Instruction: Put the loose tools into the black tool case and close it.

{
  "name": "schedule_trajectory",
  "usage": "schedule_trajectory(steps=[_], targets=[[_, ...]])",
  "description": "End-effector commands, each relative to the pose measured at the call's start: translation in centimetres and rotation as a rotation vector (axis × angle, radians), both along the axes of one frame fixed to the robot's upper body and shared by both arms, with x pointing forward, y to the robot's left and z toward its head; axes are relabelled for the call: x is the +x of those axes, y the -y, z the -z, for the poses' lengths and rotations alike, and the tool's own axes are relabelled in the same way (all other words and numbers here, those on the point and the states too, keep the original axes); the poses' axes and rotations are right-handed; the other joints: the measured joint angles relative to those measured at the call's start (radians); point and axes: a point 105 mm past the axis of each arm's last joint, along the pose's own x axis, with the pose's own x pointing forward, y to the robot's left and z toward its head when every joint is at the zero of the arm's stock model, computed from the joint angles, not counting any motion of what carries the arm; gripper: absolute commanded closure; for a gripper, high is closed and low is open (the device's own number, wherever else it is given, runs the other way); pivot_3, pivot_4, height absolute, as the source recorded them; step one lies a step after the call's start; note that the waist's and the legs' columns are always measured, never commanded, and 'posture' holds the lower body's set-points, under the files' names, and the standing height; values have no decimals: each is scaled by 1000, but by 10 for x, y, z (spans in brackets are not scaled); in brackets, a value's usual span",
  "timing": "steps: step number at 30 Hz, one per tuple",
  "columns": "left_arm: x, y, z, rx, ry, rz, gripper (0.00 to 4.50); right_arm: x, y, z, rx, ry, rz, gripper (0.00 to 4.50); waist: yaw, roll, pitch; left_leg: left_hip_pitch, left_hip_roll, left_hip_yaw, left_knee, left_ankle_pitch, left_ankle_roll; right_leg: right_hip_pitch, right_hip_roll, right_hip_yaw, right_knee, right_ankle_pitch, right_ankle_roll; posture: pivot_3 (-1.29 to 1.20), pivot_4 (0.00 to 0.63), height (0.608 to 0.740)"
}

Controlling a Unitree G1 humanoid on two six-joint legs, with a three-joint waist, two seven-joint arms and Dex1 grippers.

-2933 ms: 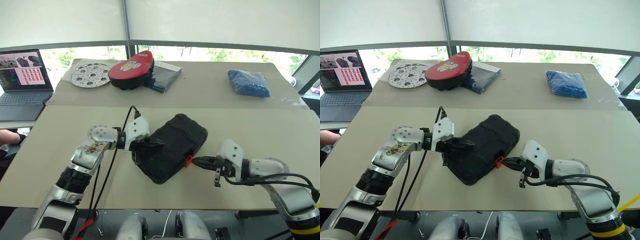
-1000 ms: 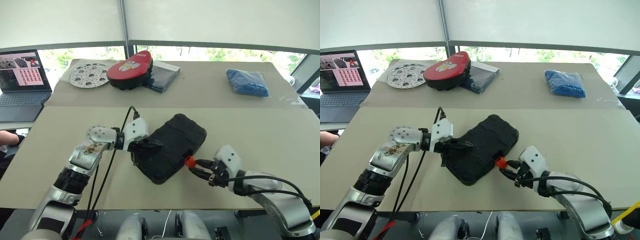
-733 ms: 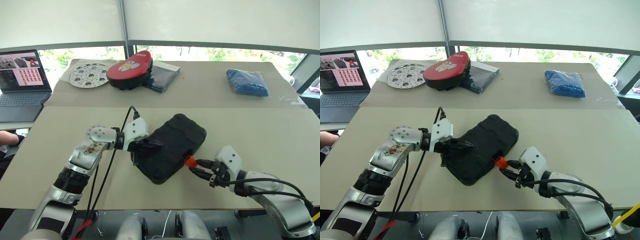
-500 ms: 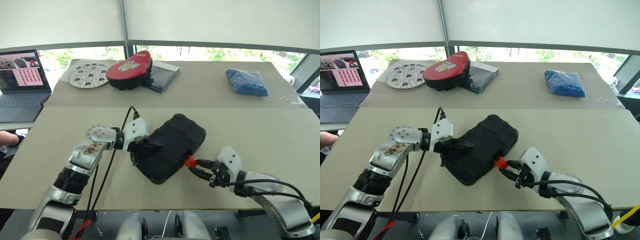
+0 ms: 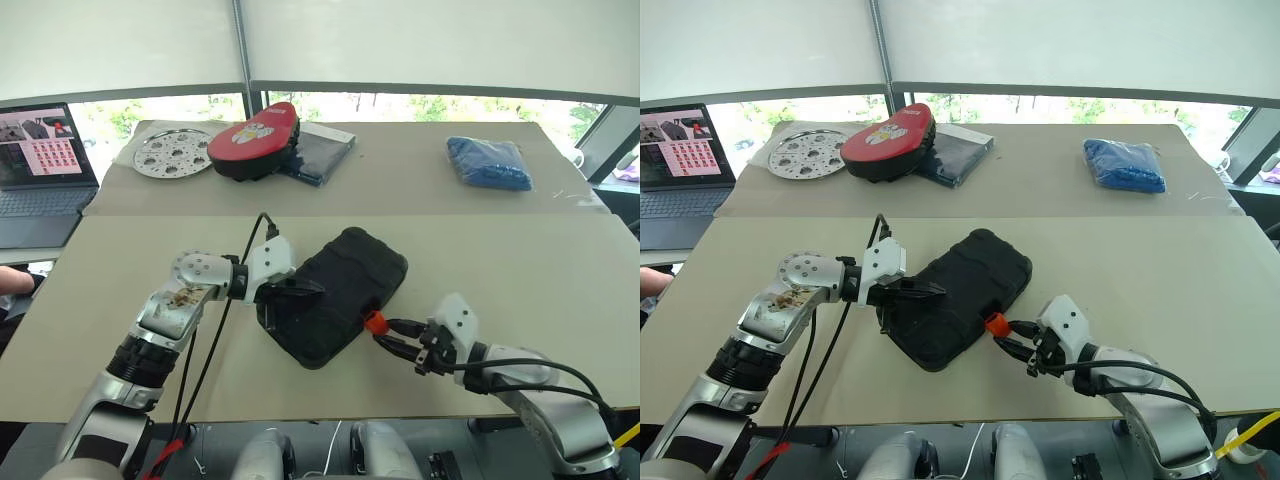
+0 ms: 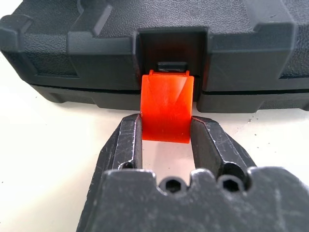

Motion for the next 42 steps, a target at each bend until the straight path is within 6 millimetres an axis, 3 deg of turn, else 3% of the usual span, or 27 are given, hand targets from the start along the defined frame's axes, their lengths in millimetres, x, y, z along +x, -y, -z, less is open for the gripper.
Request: schedule_trajectory(steps=[1, 6, 14, 16, 19, 21, 25, 30, 37, 42], targets=[[-9, -4, 37, 96, -127, -12, 4500, -3, -11, -24, 27, 144, -96, 3258, 0, 0, 0, 0, 0, 0, 0, 0, 0, 0, 0, 0, 0, 0, 0, 0, 150, 740], [-10, -4, 38, 100, -133, -11, 4500, 0, -5, -24, -5, 171, -99, 3258, 2, 0, 0, 0, -1, 0, -1, 0, 0, 0, -1, 0, 0, -1, 1, 0, 150, 740], [-10, -4, 38, 103, -134, -9, 4500, 6, -18, -18, 6, 110, -84, 3258, 1, 0, 0, 0, -1, 0, -1, 0, 0, 0, -1, 0, 0, -1, 1, 0, 150, 740], [-10, -5, 39, 103, -135, -11, 4500, 4, -21, -13, 36, 25, -75, 2307, -1, 0, 0, 1, 0, 0, -1, 0, 0, 1, -1, 0, 0, -1, 1, 0, 150, 740], [-10, -5, 39, 104, -134, -13, 4500, 4, -21, -22, 38, 78, -85, 1445, 2, 0, 0, 0, 0, 0, -1, 0, 0, 1, -1, 0, 0, -1, 0, 0, 150, 740], [-10, -6, 39, 105, -134, -16, 4500, 4, -11, -21, 2, 90, -62, 737, 2, 0, 0, 0, 0, 0, -1, 0, 0, 1, -1, 0, 0, -1, 0, 0, 150, 740], [-11, -6, 39, 106, -136, -17, 4500, 2, 10, -19, -27, 73, -22, 737, 5, 0, 0, 0, -1, 0, -1, 0, 0, 1, -1, 0, -1, -2, 0, 0, 150, 740], [-12, -6, 40, 109, -139, -13, 4500, -2, 15, -12, -76, 68, -56, 2206, 4, 0, 0, 1, -1, 0, -1, 0, 0, 1, -1, 0, -1, -2, 0, 0, 150, 740], [-11, -4, 39, 107, -137, -12, 4500, 4, -8, -10, -68, 99, -118, 4474, 5, 0, 0, 0, -1, 0, -1, 0, 0, 1, -1, -1, -1, -2, 1, 0, 150, 740], [-11, -5, 40, 114, -144, -11, 4500, 12, -17, -12, -57, 119, -130, 4474, 2, -1, -1, 1, -1, 0, -1, 0, 0, 2, -1, -1, -1, -2, 0, 0, 150, 740]])
